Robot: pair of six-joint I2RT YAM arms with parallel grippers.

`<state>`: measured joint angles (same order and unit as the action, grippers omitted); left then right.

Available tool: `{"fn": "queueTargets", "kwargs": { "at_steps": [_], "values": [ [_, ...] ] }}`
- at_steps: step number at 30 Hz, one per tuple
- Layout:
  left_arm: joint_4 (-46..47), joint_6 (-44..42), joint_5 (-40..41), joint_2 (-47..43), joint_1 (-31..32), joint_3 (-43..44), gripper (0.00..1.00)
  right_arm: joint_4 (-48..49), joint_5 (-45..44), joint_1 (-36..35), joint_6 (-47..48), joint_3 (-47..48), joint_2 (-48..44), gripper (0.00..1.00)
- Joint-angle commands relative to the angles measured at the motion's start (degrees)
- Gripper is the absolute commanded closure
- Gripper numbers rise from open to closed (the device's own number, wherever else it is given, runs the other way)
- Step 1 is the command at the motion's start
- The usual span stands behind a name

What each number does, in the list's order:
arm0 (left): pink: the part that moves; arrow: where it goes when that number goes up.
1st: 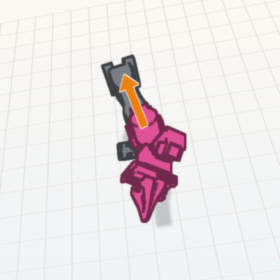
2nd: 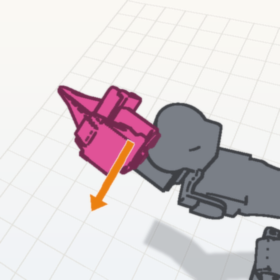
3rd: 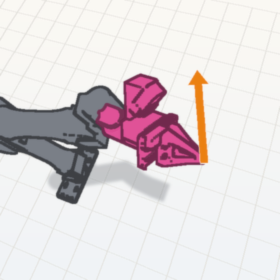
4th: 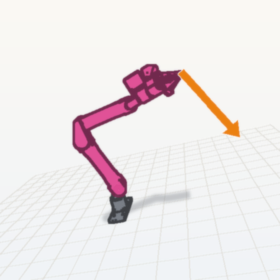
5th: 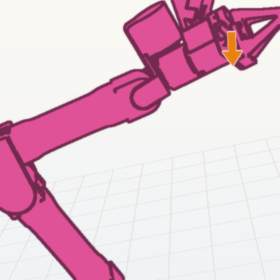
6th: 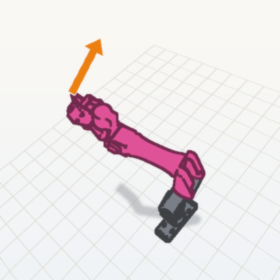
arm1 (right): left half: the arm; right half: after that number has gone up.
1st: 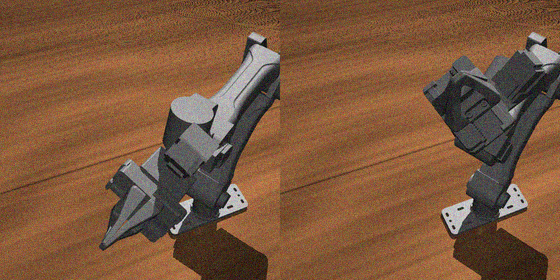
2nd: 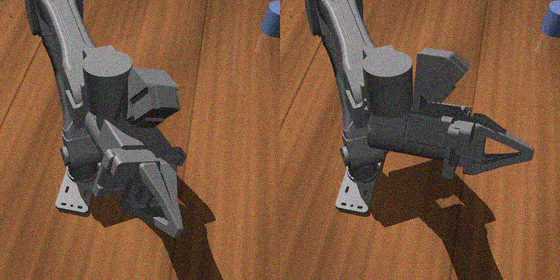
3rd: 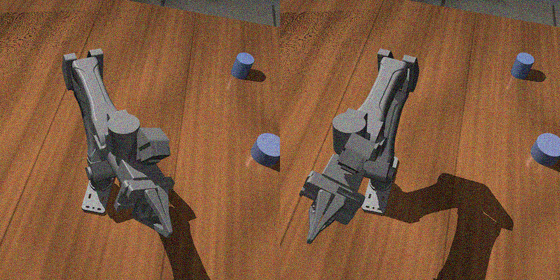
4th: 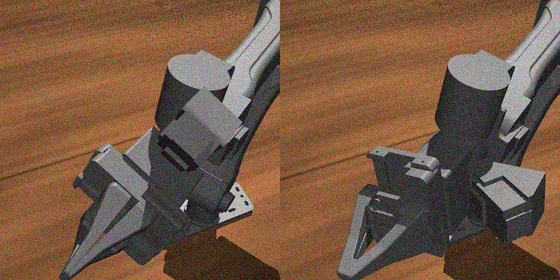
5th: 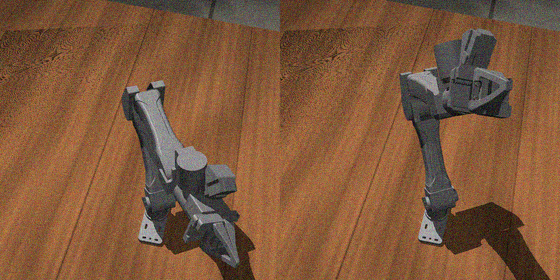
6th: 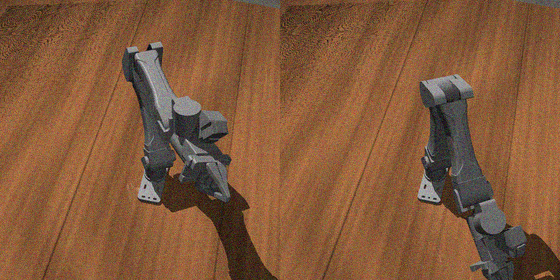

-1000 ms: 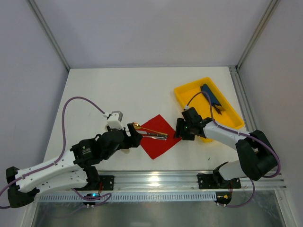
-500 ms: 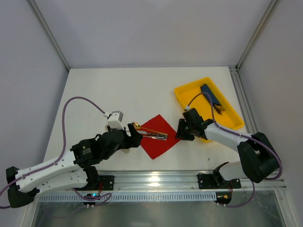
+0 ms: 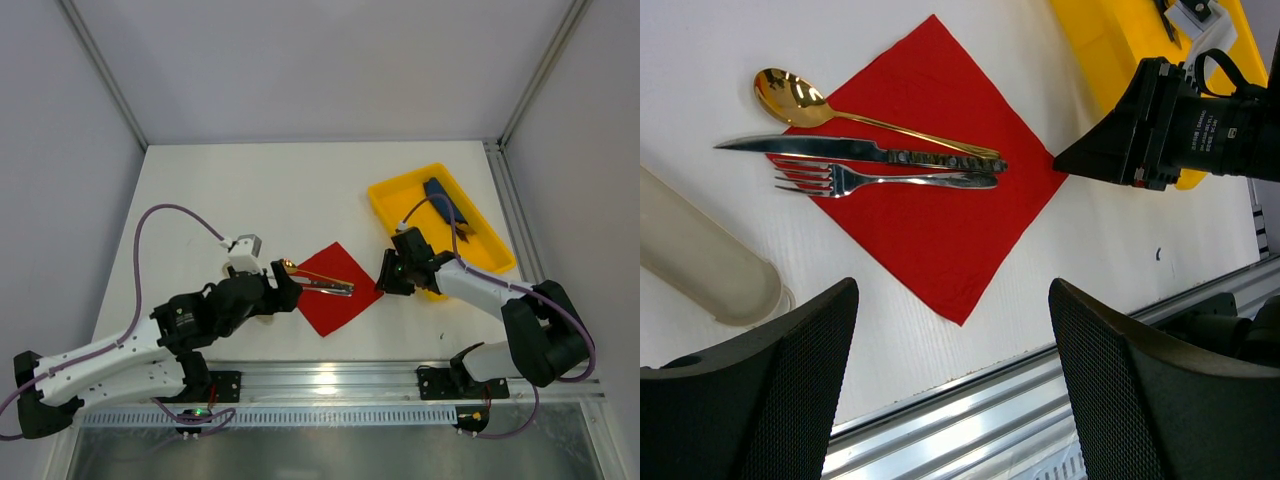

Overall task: Place the utensils on the paper napkin and roll it up
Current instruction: Roll the napkin at the center of the board.

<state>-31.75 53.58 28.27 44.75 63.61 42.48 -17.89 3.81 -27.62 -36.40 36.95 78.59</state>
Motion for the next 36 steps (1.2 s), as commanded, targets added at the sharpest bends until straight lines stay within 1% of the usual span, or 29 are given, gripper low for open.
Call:
{"fn": "queueTargets", "kwargs": {
  "at_steps": [1,9,18,24,26,27,29,31,33,34,36],
  "values": [
    [2.5,-0.4,0.0,0.2,-0.2,0.6,0.21,2.8,0.5,0.3,0.5,0.1,0.0,0.62],
    [2.0,-0.8,0.1,0.8,-0.2,1.4,0.21,3.4,2.3,0.3,1.0,-0.4,0.7,0.65],
    [2.4,-1.0,-0.1,1.5,-0.2,1.4,0.21,2.7,0.3,0.3,1.6,-1.4,0.3,0.65],
    [2.7,-1.0,-0.1,1.6,-0.2,1.1,0.21,3.2,0.7,0.3,2.0,-1.4,0.4,0.65],
    [2.7,-1.1,0.0,1.7,-0.2,1.2,0.21,3.3,0.6,0.3,2.0,-1.1,0.8,0.69],
    [2.6,-1.1,0.1,1.8,-0.2,1.2,0.21,3.3,0.7,0.2,2.0,-1.0,0.8,0.75],
    [2.4,-1.0,0.4,2.0,-0.2,1.0,0.21,3.7,1.5,0.3,2.1,-0.9,0.7,0.79],
    [2.5,-1.0,0.6,2.3,-0.2,0.7,0.21,3.7,1.9,0.3,2.4,-0.7,0.6,0.87],
    [2.8,-1.0,0.9,2.7,-0.2,0.5,0.21,3.8,2.5,0.4,3.0,-0.4,0.6,0.88],
    [2.8,-1.0,1.1,3.3,-0.2,0.4,0.21,3.7,2.8,0.2,3.3,-0.1,0.6,0.92],
    [2.8,-1.0,1.3,4.0,-0.2,0.4,0.22,3.7,4.4,0.2,4.3,0.4,0.4,0.94]
  ]
}}
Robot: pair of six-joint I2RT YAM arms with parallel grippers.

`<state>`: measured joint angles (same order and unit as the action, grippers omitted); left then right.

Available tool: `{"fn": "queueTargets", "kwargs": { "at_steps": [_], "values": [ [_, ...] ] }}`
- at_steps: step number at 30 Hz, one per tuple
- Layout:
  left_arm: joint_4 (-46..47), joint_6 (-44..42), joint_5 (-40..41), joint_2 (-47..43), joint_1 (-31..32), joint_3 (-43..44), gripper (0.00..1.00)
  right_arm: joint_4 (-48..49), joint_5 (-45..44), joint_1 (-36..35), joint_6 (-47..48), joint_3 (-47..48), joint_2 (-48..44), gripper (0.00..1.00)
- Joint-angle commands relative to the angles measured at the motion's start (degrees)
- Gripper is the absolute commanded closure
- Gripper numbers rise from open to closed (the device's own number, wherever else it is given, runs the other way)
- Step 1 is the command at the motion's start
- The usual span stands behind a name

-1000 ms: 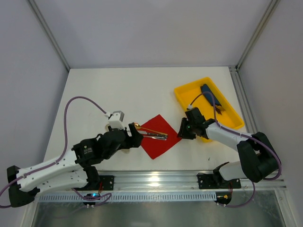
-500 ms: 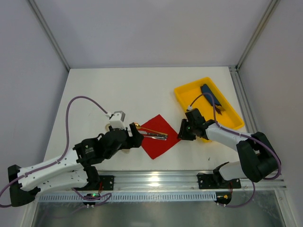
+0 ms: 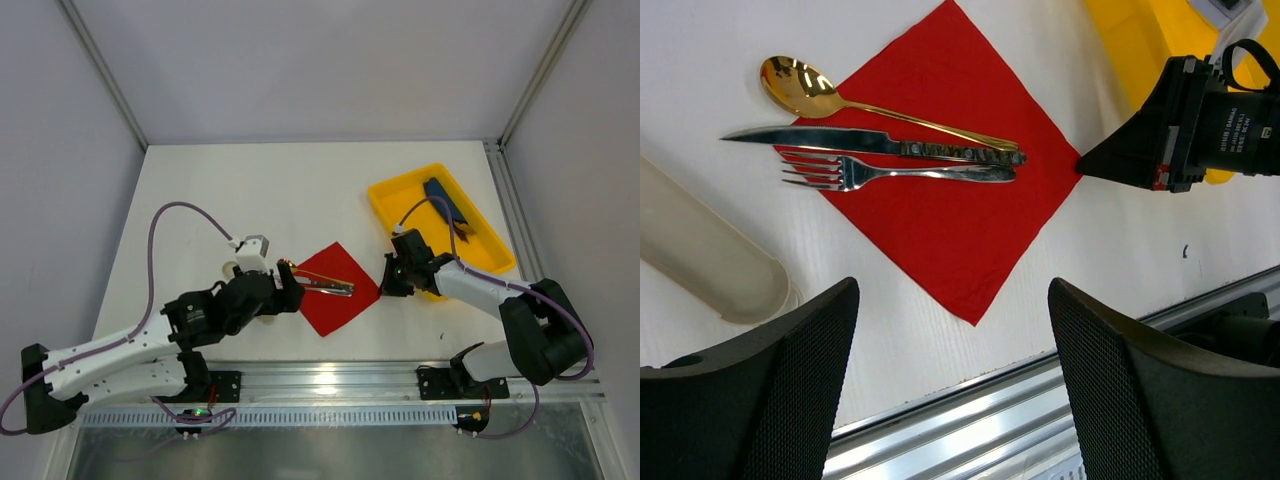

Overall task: Place the utensils on the paper napkin and roll it up
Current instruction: Roll the napkin at the center of the board.

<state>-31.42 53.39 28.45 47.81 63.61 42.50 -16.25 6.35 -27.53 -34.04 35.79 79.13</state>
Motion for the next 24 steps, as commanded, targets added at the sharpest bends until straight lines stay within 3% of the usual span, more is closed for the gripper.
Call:
{"fn": "queueTargets", "kwargs": {
  "at_steps": [1,11,24],
  "values": [
    [2.6,-0.8,1.2,1.8,-0.2,0.4,0.23,2.4,2.6,0.1,2.2,1.7,-0.3,0.96],
    [3.6,-0.2,2.8,8.2,-0.2,0.5,0.28,2.0,4.9,-3.1,3.9,6.2,-0.6,0.96],
    [4.3,-0.3,3.4,10.6,-0.2,0.4,0.28,1.0,5.3,-8.9,3.2,14.4,5.6,0.96]
  ]
}}
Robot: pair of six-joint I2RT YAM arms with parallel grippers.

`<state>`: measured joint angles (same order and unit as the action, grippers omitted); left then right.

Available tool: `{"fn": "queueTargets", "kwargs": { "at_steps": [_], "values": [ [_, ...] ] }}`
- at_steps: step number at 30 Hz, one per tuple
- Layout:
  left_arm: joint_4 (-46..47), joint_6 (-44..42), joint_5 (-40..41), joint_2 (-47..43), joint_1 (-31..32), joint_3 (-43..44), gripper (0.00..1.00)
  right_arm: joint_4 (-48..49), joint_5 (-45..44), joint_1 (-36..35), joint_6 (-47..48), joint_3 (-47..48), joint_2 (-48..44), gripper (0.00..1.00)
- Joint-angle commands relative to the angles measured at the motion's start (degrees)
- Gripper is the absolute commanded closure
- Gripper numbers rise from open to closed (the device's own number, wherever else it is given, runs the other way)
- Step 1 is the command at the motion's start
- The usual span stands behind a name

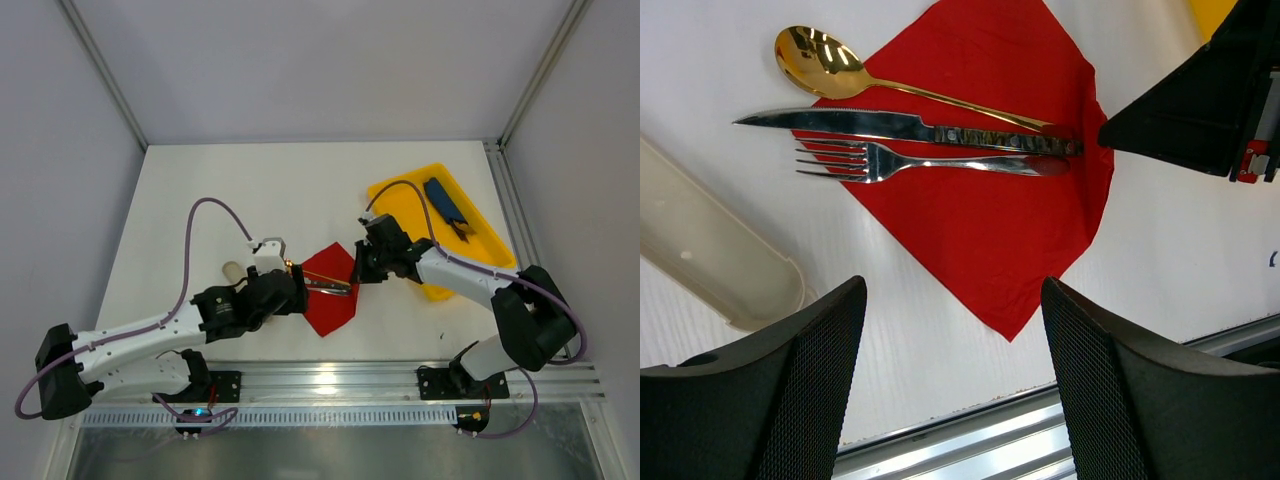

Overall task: Place the utensils on the paper napkin and roll it up
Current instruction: Roll the napkin at the center of the board.

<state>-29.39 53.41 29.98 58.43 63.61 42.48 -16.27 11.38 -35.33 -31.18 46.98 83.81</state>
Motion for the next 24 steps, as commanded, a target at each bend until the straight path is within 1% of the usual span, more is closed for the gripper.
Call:
{"fn": "queueTargets", "kwargs": {
  "at_steps": [1,9,15,18,24],
  "values": [
    [2.1,-0.3,1.8,-0.1,-0.2,0.3,0.28,1.0,0.2,-1.6,0.2,3.6,1.4,0.96],
    [2.5,-1.0,1.8,-0.2,-0.4,0.4,0.28,0.5,-0.7,-4.7,-0.2,7.2,6.5,0.96],
    [3.8,-1.4,0.8,1.2,-0.3,0.0,0.29,0.9,-1.4,-4.8,-0.1,7.8,8.2,0.96],
    [6.0,-1.7,0.2,2.6,-0.4,-0.2,0.29,1.1,-0.9,-4.8,-0.1,8.1,8.9,0.96],
    [9.7,-3.2,-1.3,6.9,-0.7,0.4,0.35,1.2,-0.7,-4.8,-0.1,8.7,10.1,0.96]
  ]
}}
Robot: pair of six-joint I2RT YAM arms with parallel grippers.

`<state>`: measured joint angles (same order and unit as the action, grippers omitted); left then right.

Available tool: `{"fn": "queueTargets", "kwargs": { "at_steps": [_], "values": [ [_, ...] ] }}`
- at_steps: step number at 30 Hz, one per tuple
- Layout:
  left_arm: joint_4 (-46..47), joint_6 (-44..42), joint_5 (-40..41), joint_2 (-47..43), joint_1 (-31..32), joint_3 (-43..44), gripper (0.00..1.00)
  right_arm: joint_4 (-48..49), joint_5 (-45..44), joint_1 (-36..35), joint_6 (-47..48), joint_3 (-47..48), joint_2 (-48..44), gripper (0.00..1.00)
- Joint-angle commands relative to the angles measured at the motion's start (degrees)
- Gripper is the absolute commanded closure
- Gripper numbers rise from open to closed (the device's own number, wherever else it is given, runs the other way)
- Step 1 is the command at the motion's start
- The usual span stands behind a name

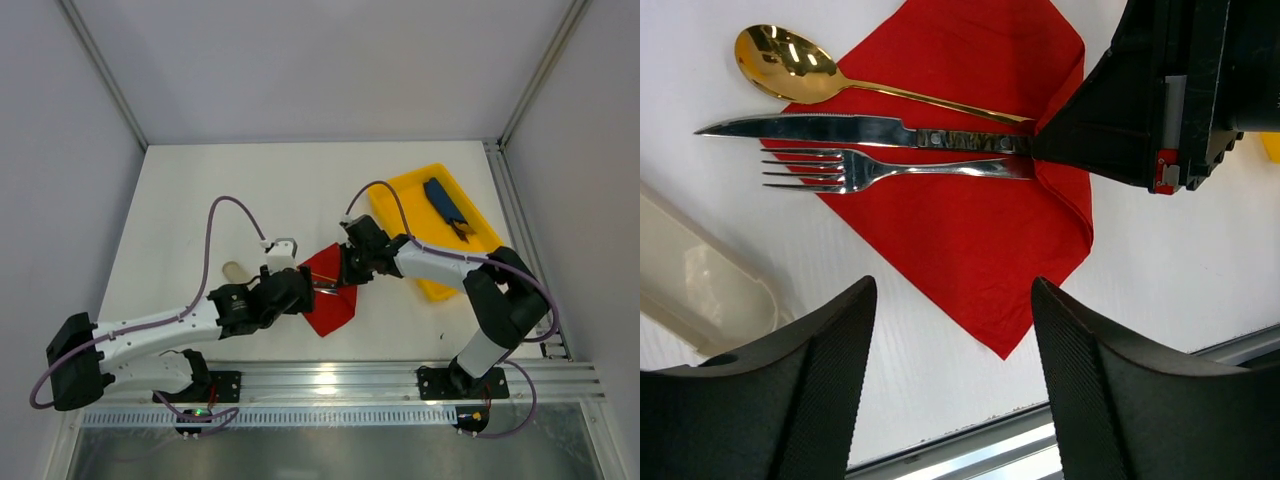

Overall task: Place the utensils on the paper napkin and roll it up
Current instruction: Roll the napkin at the center of the board.

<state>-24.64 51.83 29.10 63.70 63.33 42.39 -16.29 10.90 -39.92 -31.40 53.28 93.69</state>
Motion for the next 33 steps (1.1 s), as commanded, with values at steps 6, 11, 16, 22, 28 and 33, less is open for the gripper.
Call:
{"fn": "queueTargets", "kwargs": {
  "at_steps": [6,11,16,22,28,33],
  "values": [
    [8.3,-3.2,-0.9,4.6,-0.8,0.9,0.46,1.4,1.1,-0.2,-0.2,3.9,2.4,0.96],
    [11.3,-5.6,-1.9,7.0,-1.4,0.5,0.71,1.5,1.6,-0.2,-0.1,4.1,3.2,0.96],
    [15.1,-7.4,-3.9,9.7,-3.0,0.4,0.93,1.7,2.0,-0.2,0.0,4.2,3.8,0.96],
    [18.3,-8.7,-6.1,12.8,-4.2,0.9,0.74,1.8,2.2,-0.2,0.1,4.2,3.9,0.95],
    [21.8,-11.3,-9.4,15.0,-5.0,0.9,0.72,2.0,2.6,-0.2,0.0,4.6,4.2,0.92],
    [26.5,-13.1,-11.5,16.5,-5.2,0.1,0.88,1.6,2.6,-0.2,0.2,5.4,4.7,0.91]
  ]
}}
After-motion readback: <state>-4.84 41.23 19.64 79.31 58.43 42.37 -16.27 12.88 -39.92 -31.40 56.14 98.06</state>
